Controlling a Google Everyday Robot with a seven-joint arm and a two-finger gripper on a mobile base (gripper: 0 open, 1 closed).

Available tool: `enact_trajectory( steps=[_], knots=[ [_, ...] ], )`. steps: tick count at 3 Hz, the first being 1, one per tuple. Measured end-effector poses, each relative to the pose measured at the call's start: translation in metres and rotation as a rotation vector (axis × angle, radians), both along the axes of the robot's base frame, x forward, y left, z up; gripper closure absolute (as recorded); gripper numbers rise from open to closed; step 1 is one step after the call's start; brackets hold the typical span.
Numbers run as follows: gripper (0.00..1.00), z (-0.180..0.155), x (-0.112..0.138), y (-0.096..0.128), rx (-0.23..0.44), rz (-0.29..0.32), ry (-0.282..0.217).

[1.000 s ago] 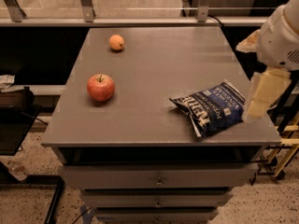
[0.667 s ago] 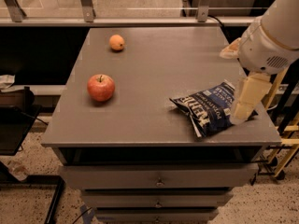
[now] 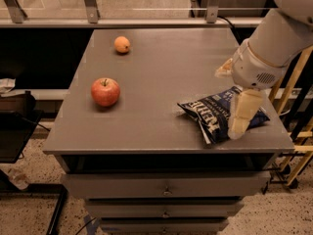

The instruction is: Move blue chip bag near apple

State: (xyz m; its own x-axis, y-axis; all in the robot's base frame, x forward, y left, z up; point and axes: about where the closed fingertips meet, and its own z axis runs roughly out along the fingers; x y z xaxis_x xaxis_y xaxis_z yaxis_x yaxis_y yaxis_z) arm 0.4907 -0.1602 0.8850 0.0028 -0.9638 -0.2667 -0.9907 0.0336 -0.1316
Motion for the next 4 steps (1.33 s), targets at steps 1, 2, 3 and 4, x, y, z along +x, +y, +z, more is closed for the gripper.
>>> enact_trajectory(
  steps=[1,2,3,4],
  knots=[
    [0.19,-0.015,-0.002,0.004,0.013,0.003,0.039],
    [0.5,-0.028,-0.004,0.013,0.039,0.02,0.076],
    [0.74,-0.036,-0.004,0.021,0.056,0.03,0.096],
    [0.96,-0.044,-0.004,0.028,0.067,0.043,0.114]
  ],
)
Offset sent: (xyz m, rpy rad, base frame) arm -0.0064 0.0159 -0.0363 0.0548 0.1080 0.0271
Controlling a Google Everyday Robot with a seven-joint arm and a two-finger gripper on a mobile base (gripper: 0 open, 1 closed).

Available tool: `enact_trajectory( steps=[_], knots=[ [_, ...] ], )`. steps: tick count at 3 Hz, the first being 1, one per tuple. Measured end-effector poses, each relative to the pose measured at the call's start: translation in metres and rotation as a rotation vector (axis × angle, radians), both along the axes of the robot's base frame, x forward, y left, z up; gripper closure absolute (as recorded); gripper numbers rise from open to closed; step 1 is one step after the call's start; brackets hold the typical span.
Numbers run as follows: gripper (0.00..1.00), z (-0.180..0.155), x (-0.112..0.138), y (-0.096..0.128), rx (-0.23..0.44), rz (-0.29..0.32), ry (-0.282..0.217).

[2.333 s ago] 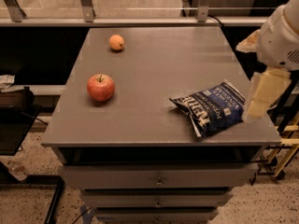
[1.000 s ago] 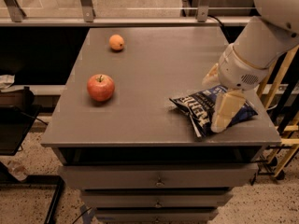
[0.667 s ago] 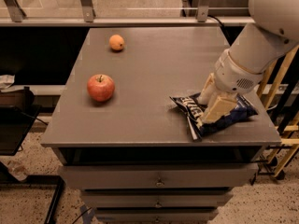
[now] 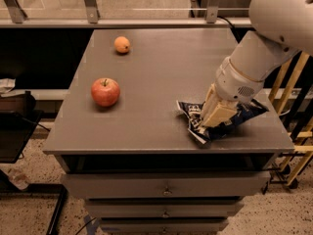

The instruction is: Move blue chip bag near apple

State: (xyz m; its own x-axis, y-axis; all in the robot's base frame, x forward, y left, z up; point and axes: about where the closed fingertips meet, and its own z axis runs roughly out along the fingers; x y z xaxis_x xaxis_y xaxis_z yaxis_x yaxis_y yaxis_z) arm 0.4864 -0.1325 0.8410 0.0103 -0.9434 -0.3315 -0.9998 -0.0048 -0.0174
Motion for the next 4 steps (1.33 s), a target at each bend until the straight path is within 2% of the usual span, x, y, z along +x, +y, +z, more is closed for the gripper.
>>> enact_trajectory(
  steps=[1,2,3,4],
  knots=[
    [1.0,0.003,0.0,0.0,0.0,0.001,0.001],
    [1.0,0.003,0.0,0.0,0.0,0.0,0.0],
    [1.0,0.035,0.021,-0.014,-0.009,-0.035,-0.08],
    [1.0,0.09,0.05,-0.034,-0.007,-0.086,-0.207]
  ],
)
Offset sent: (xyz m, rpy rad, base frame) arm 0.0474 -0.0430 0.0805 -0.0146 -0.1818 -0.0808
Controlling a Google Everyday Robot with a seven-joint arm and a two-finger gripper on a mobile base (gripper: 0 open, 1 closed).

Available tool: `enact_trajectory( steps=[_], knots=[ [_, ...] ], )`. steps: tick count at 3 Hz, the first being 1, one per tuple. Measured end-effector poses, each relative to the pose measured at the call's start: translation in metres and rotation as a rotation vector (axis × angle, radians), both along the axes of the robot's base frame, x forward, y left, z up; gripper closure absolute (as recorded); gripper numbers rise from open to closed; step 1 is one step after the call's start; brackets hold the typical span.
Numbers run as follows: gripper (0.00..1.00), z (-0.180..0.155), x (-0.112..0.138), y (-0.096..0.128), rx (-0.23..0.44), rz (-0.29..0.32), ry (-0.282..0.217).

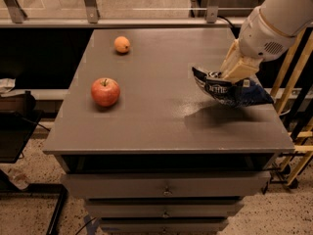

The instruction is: Move blue chip bag near apple

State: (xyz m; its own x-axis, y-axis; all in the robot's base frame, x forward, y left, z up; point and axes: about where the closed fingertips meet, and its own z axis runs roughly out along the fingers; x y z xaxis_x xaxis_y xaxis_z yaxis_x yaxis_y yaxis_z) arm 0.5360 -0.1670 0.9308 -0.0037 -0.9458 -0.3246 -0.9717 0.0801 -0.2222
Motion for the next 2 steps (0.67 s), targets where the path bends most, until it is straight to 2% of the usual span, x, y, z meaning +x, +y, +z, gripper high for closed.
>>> enact_trajectory(
  steps=[1,2],
  knots=[
    [1.0,0.0,0.0,0.0,0.0,0.0,0.0],
    [1.0,0.001,0.009,0.013,-0.007,0.02,-0.007]
  ],
)
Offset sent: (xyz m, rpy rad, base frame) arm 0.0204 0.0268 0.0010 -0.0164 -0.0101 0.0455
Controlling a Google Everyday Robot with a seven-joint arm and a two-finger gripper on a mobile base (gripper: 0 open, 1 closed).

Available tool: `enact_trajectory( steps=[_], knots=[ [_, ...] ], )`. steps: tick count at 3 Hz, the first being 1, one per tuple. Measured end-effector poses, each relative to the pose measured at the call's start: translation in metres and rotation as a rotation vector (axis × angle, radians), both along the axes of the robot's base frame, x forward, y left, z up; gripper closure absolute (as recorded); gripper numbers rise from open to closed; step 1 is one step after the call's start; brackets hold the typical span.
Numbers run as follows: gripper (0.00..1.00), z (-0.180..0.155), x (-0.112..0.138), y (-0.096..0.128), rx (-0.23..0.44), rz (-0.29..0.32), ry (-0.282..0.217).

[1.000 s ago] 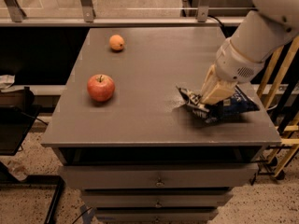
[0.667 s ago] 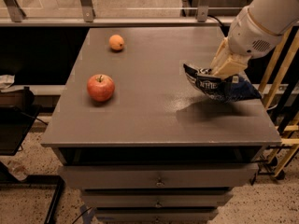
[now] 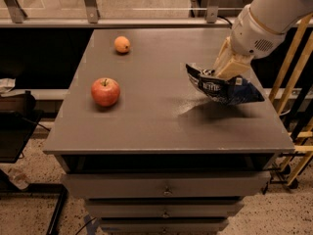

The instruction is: Move blue chip bag near apple

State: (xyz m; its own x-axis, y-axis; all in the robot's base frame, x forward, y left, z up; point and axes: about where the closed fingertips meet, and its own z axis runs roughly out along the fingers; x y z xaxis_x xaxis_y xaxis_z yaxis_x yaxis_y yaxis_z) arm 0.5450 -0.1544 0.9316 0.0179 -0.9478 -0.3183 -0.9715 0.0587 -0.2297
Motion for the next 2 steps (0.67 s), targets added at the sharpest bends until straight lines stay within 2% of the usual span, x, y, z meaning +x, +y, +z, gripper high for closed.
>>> enact_trajectory(
  steps=[2],
  knots=[
    [1.0,0.015,0.038,0.053,0.012,0.114,-0.049]
  ],
)
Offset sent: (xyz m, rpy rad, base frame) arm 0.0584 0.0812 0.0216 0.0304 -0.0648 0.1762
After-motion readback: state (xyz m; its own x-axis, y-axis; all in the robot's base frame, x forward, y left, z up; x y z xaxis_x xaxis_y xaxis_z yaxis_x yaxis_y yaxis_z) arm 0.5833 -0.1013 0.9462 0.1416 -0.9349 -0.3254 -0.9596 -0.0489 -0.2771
